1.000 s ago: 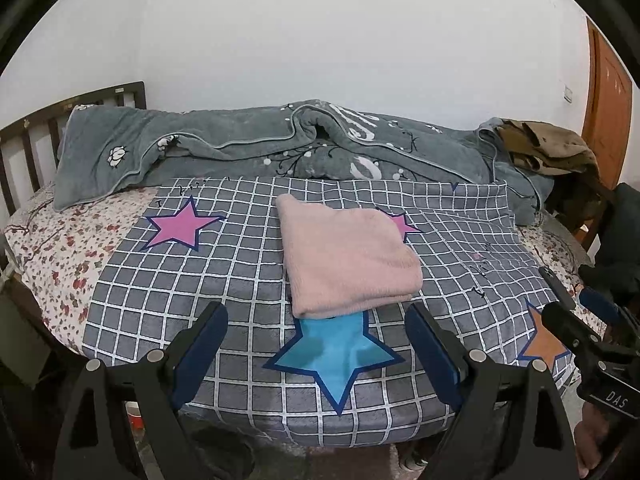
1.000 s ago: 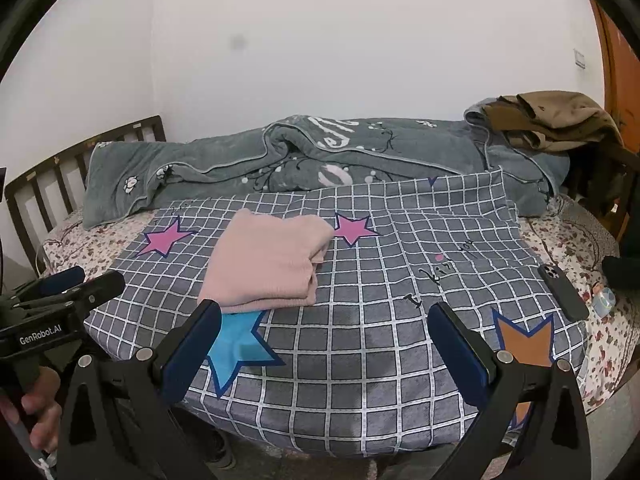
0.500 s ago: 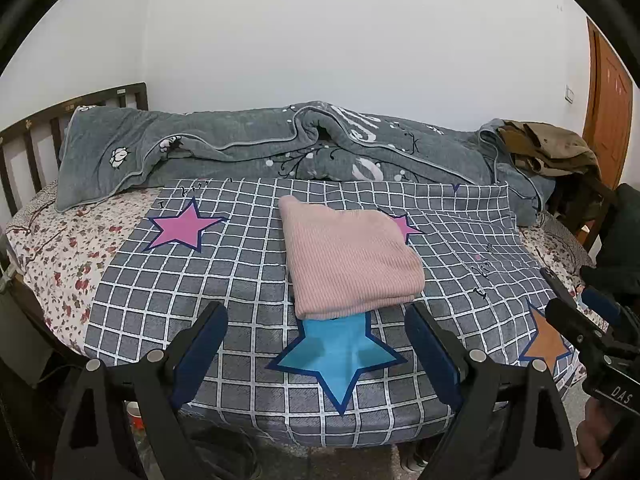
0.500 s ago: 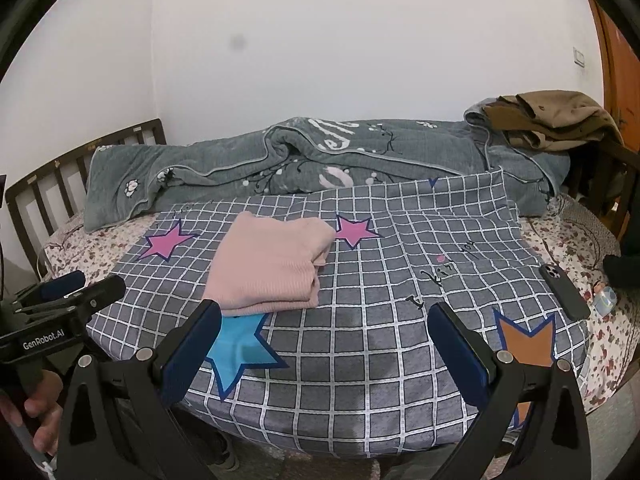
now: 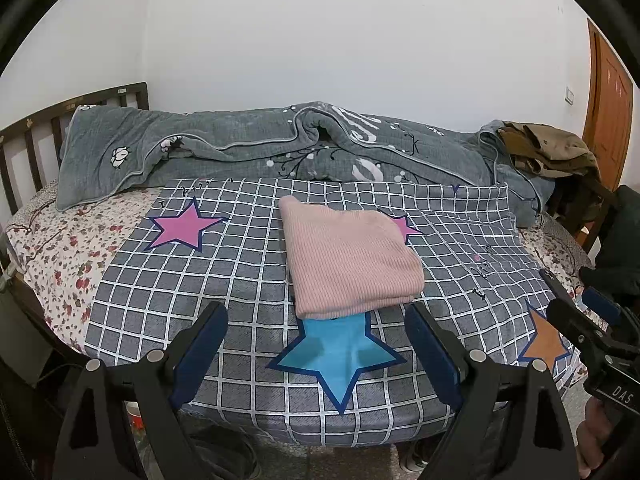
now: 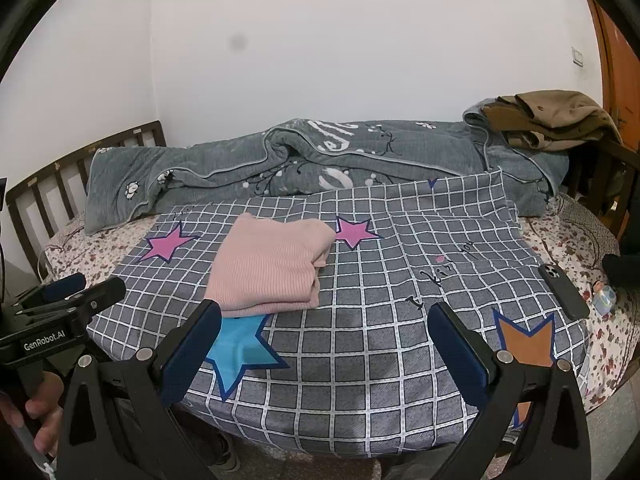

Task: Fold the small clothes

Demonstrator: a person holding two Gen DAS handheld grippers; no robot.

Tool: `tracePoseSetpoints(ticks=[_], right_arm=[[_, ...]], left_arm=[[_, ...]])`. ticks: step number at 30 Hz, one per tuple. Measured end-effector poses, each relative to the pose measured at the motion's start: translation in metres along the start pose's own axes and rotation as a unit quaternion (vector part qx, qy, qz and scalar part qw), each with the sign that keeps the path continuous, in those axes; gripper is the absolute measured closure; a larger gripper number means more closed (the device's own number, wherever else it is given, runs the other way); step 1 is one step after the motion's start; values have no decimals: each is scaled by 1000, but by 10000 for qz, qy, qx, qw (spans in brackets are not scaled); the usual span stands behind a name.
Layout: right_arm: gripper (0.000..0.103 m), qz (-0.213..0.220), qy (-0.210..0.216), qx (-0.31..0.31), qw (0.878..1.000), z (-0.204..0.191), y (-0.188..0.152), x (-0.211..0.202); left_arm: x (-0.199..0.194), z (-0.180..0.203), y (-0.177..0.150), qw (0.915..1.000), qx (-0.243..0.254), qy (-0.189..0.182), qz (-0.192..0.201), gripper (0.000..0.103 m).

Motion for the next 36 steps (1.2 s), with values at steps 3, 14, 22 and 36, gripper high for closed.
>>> tracePoseSetpoints(ticks=[3, 14, 22, 36], right_arm=[[2, 1, 3, 3, 10000, 0, 0, 0], [2, 24, 22, 16, 10000, -4, 1, -4], [2, 27, 26, 10, 10000, -2, 2, -4], [2, 45, 29, 28, 10000, -5, 2, -6]], left_arm=[[0, 0, 0, 10000, -5, -7, 5, 13], [-1, 0, 0, 10000, -6, 1, 3, 13], [-2, -1, 0, 10000, -8, 7, 11, 13], [-5, 1, 3, 10000, -15, 11, 24, 13]])
Point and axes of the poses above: each gripper's, at about its wrist camera, not at the fingertips, and x roughly the way its jaws point, z to its right, y to its top, the point moved 2 cm from there along x, roughly the way its jaws point, and after that the axes turned 13 degrees about x, right-handed, at the moved point
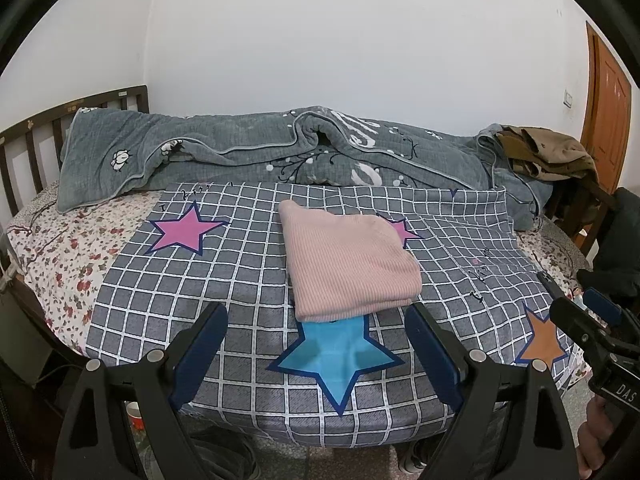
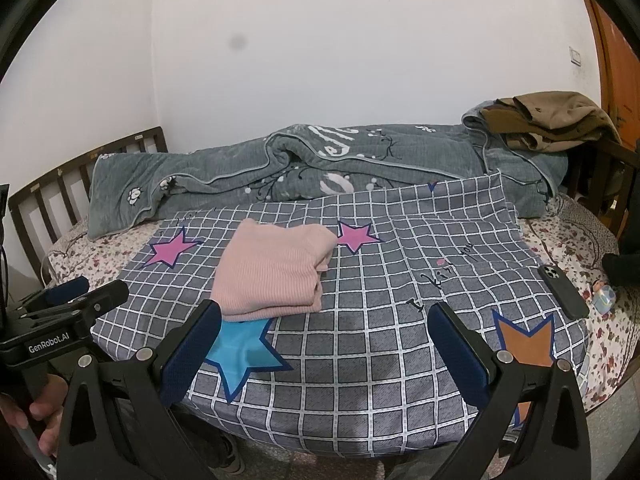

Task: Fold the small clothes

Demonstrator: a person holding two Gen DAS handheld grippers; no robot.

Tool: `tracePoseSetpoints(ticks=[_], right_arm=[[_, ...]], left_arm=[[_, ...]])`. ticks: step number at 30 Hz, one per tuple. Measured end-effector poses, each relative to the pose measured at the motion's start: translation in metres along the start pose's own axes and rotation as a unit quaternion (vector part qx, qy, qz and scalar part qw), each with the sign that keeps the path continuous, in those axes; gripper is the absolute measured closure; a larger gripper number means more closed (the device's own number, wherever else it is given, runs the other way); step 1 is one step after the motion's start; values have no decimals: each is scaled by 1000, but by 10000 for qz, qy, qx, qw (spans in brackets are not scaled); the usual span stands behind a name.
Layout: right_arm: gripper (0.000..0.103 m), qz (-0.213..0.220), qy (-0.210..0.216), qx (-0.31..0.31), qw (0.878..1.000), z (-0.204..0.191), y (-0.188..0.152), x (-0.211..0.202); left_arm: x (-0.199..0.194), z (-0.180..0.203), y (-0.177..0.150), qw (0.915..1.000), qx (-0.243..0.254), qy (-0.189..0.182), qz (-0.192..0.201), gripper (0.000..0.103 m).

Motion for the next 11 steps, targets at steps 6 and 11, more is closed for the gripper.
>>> tracePoseSetpoints(ticks=[6, 11], right_arm=[[2, 0, -3, 0, 10000, 0, 0, 0], [2, -1, 0, 16, 10000, -2, -1, -2]], left_arm=[[0, 0, 0, 10000, -2, 0, 4, 13], [-1, 1, 2, 10000, 10, 12, 24, 13]])
Point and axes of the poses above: each gripper's, at about its wrist camera, not at the fingertips, and x roughly the way its jaws point, z to its right, y to its top, the point moved 2 cm from there along x, roughly the way its jaws point, and after that the axes turned 13 degrees about x, right-handed, at the moved point
